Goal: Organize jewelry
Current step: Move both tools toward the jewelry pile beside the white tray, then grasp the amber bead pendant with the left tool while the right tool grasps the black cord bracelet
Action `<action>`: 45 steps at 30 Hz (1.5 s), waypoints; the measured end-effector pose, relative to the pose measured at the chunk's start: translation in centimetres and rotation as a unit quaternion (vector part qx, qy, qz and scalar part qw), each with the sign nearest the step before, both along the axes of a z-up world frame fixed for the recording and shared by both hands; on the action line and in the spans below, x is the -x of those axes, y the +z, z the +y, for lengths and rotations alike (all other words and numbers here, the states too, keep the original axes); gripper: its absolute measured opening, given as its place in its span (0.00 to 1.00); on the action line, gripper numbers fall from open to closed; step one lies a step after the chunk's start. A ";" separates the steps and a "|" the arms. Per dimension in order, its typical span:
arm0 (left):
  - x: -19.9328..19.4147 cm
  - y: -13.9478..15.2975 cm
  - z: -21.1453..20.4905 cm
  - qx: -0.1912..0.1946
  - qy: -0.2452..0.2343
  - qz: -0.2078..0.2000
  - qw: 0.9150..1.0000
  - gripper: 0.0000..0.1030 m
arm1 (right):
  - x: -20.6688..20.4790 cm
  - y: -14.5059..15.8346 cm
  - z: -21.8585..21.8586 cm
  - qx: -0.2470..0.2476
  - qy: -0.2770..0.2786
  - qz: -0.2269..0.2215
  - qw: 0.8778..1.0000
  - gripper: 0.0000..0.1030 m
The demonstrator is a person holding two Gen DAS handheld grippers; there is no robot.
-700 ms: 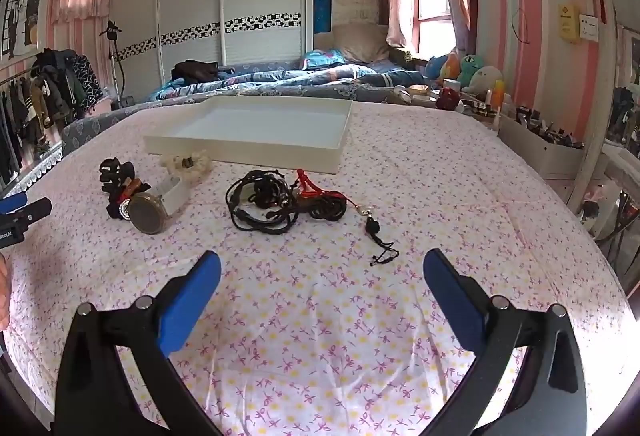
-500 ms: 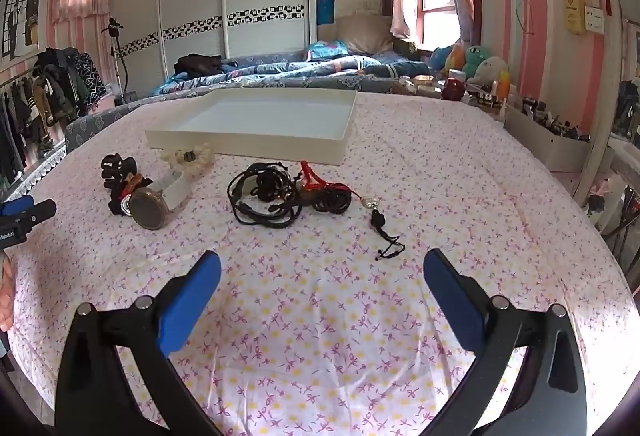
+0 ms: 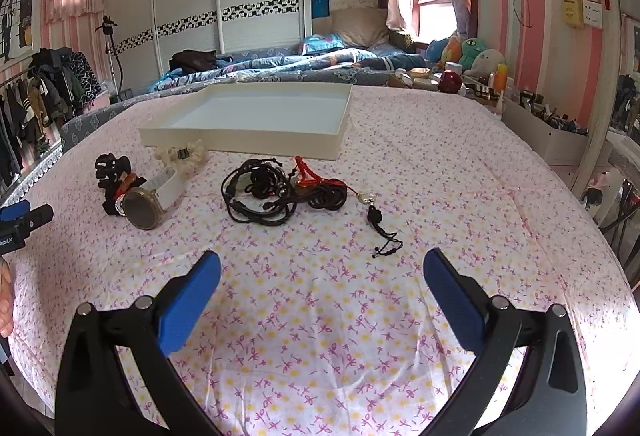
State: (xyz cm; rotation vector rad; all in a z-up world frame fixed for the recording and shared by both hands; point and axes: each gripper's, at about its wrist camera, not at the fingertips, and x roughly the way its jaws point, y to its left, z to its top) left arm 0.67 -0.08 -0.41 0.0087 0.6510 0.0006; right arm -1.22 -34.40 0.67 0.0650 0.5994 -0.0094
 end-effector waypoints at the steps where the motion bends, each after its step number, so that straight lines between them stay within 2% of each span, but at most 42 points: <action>1: 0.0 0.0 -0.1 0.002 0.000 -0.001 1.000 0.97 | -0.1 0.0 0.0 -0.004 0.002 0.002 1.000 0.98; 4: -0.2 0.2 -0.5 0.019 -0.007 0.001 1.000 0.97 | -0.4 0.1 0.1 -0.017 0.008 0.007 1.000 0.92; 6: -0.4 0.3 -1.1 0.024 -0.016 0.004 1.000 0.97 | -0.8 0.0 0.3 -0.020 0.016 0.015 1.000 0.80; 7: -0.5 0.4 -1.5 0.019 -0.018 0.007 1.000 0.97 | -0.9 0.0 0.4 -0.021 0.019 0.019 0.999 0.77; 10: -0.8 0.7 -2.4 0.012 -0.027 0.004 1.000 0.97 | -1.2 0.1 0.4 -0.026 0.020 0.022 0.999 0.76; 14: -1.5 0.9 -3.2 0.020 -0.031 0.001 0.999 0.97 | -1.5 1.1 0.8 -0.017 0.025 0.004 1.000 0.75; 15: -1.8 0.8 -3.4 0.009 -0.028 0.011 0.999 0.97 | -1.6 1.3 0.9 -0.015 0.027 0.001 1.000 0.72; 17: -2.1 1.0 -3.7 0.003 -0.024 0.004 1.000 0.97 | -2.0 1.6 1.1 -0.015 0.033 -0.002 0.999 0.67; 19: -2.4 1.4 -3.8 0.014 -0.022 -0.004 1.000 0.97 | -2.5 1.9 1.3 -0.014 0.038 -0.004 0.999 0.62; 20: -2.8 1.3 -3.9 0.006 -0.022 0.005 1.000 0.97 | -2.7 2.0 1.6 -0.016 0.043 -0.005 0.999 0.60; 27: -4.8 1.2 -4.3 0.014 -0.028 0.021 0.999 0.97 | -4.6 2.0 4.1 -0.020 0.081 -0.005 0.997 0.52; 33: -6.6 0.2 -4.8 0.031 -0.035 0.050 0.998 0.97 | -7.0 1.0 5.4 -0.021 0.089 0.034 0.995 0.41; 40: -8.2 -0.7 -5.6 0.037 -0.051 0.063 0.996 0.97 | -9.7 -0.2 6.3 -0.012 0.095 0.076 0.993 0.35; 42: -8.7 -0.6 -6.0 0.038 -0.061 0.063 0.995 0.97 | -10.3 -0.6 6.4 -0.011 0.095 0.086 0.992 0.26; 45: -9.3 -0.2 -6.7 0.041 -0.079 0.058 0.994 0.96 | -10.8 -0.9 6.3 -0.019 0.096 0.094 0.991 0.18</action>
